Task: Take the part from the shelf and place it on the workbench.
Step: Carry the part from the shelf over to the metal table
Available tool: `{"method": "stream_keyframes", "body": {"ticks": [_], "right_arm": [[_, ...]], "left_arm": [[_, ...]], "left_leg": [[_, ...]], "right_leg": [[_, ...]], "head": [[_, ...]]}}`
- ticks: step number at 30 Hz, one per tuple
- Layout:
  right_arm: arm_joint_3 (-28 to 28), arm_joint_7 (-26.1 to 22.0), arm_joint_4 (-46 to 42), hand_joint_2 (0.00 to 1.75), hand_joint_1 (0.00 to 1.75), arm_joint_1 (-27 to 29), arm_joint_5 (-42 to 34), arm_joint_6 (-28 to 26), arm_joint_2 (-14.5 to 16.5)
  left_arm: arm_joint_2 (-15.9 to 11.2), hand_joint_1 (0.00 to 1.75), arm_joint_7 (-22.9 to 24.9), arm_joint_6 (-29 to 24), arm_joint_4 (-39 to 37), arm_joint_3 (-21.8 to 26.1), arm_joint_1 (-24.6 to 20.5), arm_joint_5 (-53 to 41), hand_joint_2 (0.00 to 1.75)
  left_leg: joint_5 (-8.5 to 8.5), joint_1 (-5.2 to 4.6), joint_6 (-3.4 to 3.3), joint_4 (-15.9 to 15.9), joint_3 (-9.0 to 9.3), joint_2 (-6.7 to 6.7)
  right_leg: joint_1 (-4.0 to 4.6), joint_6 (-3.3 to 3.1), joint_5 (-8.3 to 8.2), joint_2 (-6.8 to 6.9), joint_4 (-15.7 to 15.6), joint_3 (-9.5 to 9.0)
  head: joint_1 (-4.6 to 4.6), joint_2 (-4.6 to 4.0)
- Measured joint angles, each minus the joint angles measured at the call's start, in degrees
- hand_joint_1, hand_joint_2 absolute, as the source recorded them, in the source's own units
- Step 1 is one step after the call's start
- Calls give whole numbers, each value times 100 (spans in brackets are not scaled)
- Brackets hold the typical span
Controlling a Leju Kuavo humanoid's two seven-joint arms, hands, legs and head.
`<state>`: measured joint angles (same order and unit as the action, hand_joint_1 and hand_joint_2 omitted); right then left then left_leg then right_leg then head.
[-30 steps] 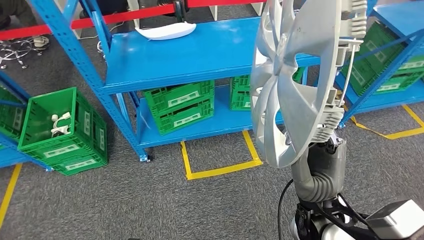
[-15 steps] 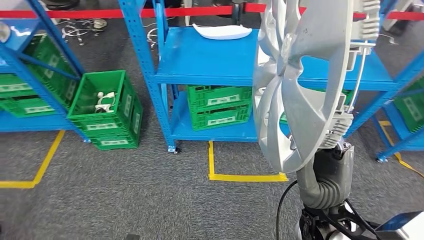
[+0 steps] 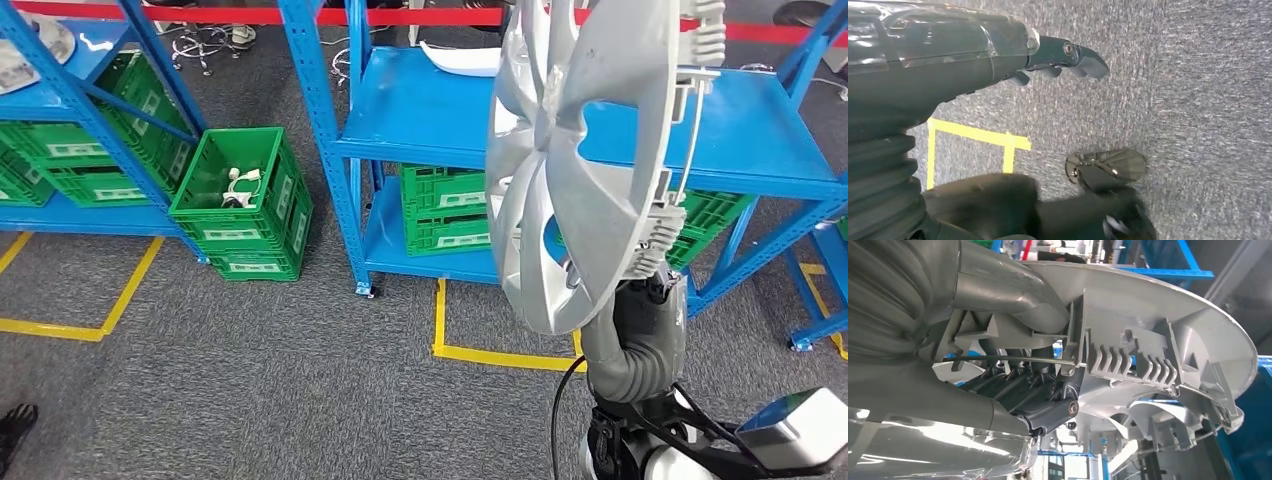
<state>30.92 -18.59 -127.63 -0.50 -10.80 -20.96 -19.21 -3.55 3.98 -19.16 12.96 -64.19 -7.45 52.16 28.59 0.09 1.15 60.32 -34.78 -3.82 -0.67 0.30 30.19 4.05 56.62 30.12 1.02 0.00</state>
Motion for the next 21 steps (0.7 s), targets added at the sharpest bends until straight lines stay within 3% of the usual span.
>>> {"method": "stream_keyframes", "body": {"ticks": [2, 4, 6, 8, 10, 11, 12, 14, 15, 17, 18, 19, 21], "right_arm": [[-74, 72, -91, 175, 175, 117, 59, -55, -78], [-134, 262, -194, 175, 175, 176, 197, -88, -159], [-168, 517, -309, 175, 175, 205, 359, -122, -242], [-186, 715, -411, 175, 175, 222, 443, -157, -312], [-189, 835, -470, 175, 175, 222, 479, -171, -358], [-188, 883, -492, 175, 175, 213, 511, -175, -377], [-186, 933, -517, 175, 175, 191, 559, -182, -393], [-179, 1024, -576, 175, 175, 113, 667, -208, -424], [-174, 1053, -610, 175, 175, 72, 715, -223, -435], [-165, 1075, -668, 175, 175, 20, 780, -254, -447], [-160, 1071, -691, 175, 175, 8, 808, -269, -449], [-154, 1064, -711, 175, 175, -2, 832, -280, -450], [-140, 1047, -749, 175, 175, -7, 874, -298, -448]], "left_arm": [[43, 0, -31, 22, 13, 1, 0, -32, 175], [100, 0, -124, 50, 14, 2, 14, -83, 175], [174, 0, -205, 79, 14, 2, 11, -150, 175], [256, 0, -242, 103, 15, 1, -2, -192, 175], [321, 0, -280, 114, 15, -1, 3, -206, 175], [339, 0, -318, 115, 14, -1, 9, -209, 175], [349, 0, -370, 115, 14, -1, 15, -211, 175], [356, 0, -492, 111, 14, 0, 17, -210, 175], [356, 0, -546, 109, 13, 1, 15, -202, 175], [356, 0, -633, 109, 12, 2, 20, -180, 175], [357, 0, -659, 111, 11, 2, 27, -170, 175], [359, 0, -668, 114, 11, 2, 36, -166, 175], [369, 0, -659, 117, 10, 2, 39, -163, 175]], "left_leg": [[7, -52, -55, -187, 85, -66], [-10, -45, -117, -205, 74, 80], [-37, -20, -186, -227, 79, 226], [-52, -13, -237, -230, 76, 372], [-57, -22, -257, -228, 79, 530], [-58, -26, -258, -225, 82, 608], [-59, -27, -259, -221, 88, 681], [-59, -29, -250, -211, 96, 803], [-61, -32, -236, -198, 84, 853], [-82, -24, -183, -183, 27, 921], [-97, -19, -150, -182, 2, 954], [-92, -18, -119, -179, -15, 925], [58, -41, -56, 0, -101, 640]], "right_leg": [[21, 60, 30, 113, 9, -20], [6, 118, 79, 183, 19, -52], [-24, 173, 294, -21, 274, 28], [-39, 199, 674, -296, 978, 331], [-36, 204, 870, -372, 1600, 619], [-36, 198, 800, -383, 1639, 650], [-37, 185, 623, -399, 1458, 586], [-41, 142, 188, -525, 741, 296], [-44, 116, 54, -609, 418, 169], [-38, 69, 11, -717, 130, 66], [-34, 50, 13, -694, 89, 63], [-41, 23, 7, -653, 70, 60], [-60, -34, -20, -552, 27, 40]], "head": [[4, 0], [-8, 0], [-33, 0], [-102, 0], [-167, 0], [-189, 0], [-211, 0], [-257, 0], [-269, 0], [-279, 0], [-276, 0], [-279, 0], [-238, 0]]}}
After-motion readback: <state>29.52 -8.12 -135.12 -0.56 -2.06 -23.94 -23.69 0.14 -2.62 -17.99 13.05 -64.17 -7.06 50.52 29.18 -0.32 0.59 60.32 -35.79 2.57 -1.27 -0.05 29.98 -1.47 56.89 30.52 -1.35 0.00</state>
